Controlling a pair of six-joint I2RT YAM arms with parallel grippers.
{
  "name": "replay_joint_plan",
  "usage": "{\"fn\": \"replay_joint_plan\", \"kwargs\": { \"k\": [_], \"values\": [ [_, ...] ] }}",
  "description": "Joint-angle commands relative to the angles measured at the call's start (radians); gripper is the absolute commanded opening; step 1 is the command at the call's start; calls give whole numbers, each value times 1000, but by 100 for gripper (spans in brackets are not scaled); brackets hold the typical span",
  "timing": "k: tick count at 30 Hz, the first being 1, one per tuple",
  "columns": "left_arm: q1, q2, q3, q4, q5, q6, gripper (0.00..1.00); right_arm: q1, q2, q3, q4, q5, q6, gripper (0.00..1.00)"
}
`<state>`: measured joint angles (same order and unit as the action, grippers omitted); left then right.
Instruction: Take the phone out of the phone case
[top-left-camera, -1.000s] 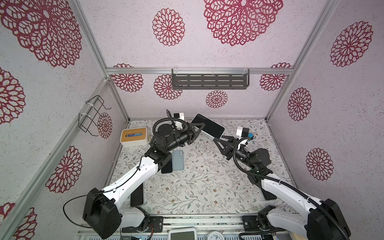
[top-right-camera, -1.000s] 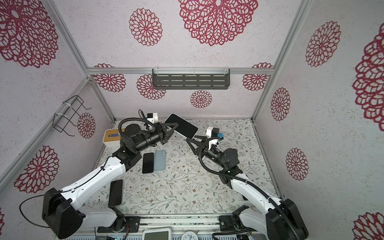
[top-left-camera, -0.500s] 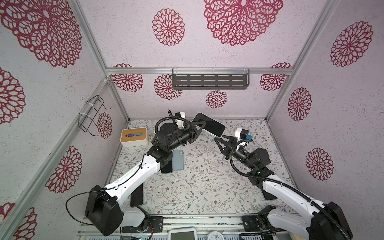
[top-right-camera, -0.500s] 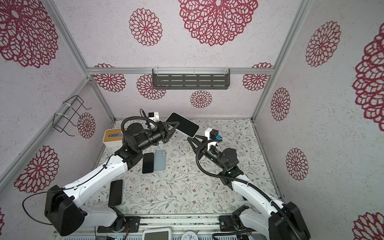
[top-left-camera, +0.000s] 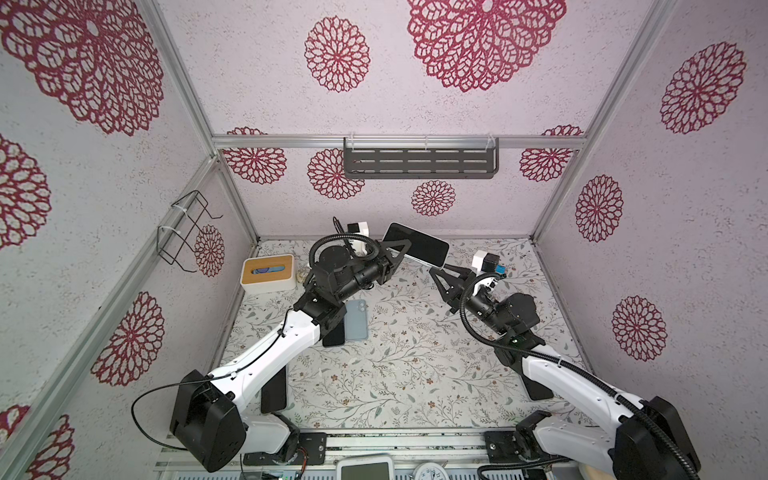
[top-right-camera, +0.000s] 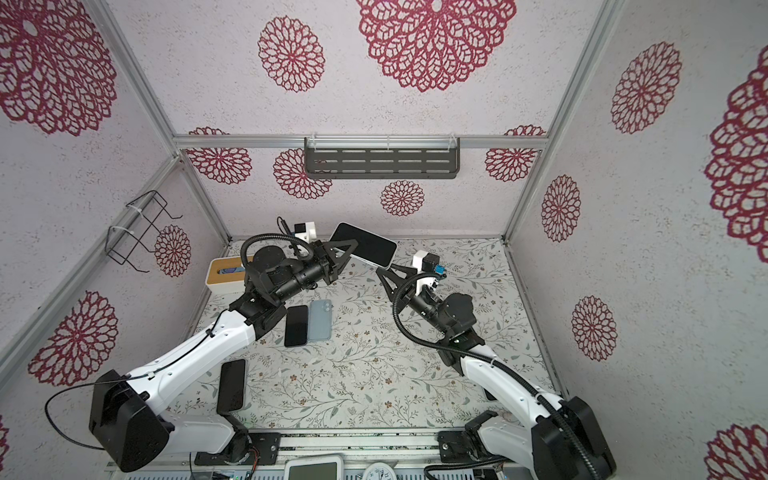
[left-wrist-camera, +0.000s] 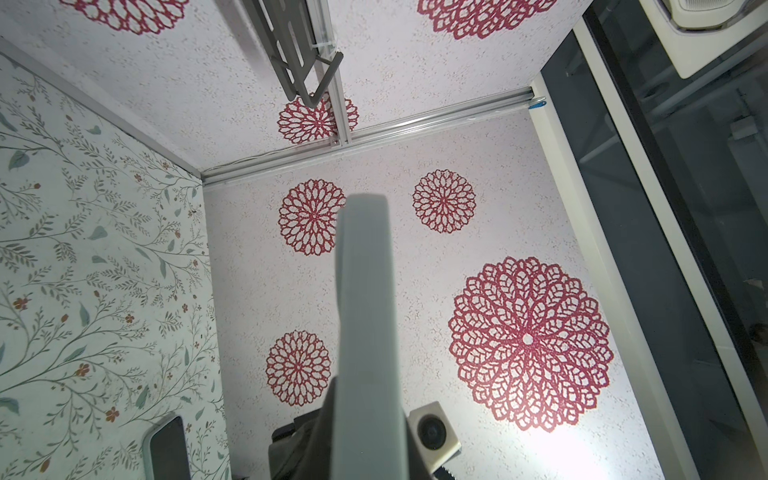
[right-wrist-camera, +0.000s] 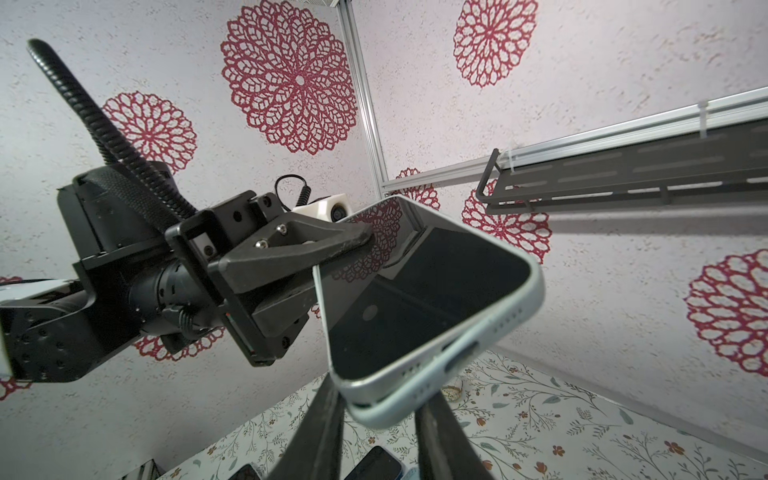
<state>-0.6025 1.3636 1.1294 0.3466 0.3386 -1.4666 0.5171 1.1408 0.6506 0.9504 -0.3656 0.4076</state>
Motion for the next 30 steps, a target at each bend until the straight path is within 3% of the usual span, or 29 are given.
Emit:
{"fn": "replay_joint_plan", "kwargs": {
  "k": [1, 9, 15, 17, 20, 22, 25, 28, 30],
  "values": [
    [-51, -81, 4, 117, 200, -9, 0, -95, 38, -2, 1, 179, 93, 30],
    [-33, -107, -18, 122, 233, 18, 0, -153, 61, -39, 99, 99, 223, 30],
    [10, -115, -30, 122, 263, 30, 0, -156, 34, -52, 66, 55, 220, 32],
    [46, -125, -19, 88, 300, 62, 0, -158, 2, -71, 39, 43, 209, 37],
    [138, -132, 18, 10, 420, 126, 0, -179, -72, -114, -43, -2, 176, 53],
    [187, -133, 99, -205, 518, 299, 0, -215, -127, -140, -84, -104, 170, 63],
    [223, -95, 256, -611, 649, 640, 0, -269, -193, -130, -170, -261, 154, 68],
    [240, -24, 419, -1029, 685, 973, 0, -286, -210, -54, -323, -401, 90, 70],
    [236, 38, 530, -1275, 625, 1161, 0, -285, -199, 4, -413, -444, 55, 71]
  ]
}}
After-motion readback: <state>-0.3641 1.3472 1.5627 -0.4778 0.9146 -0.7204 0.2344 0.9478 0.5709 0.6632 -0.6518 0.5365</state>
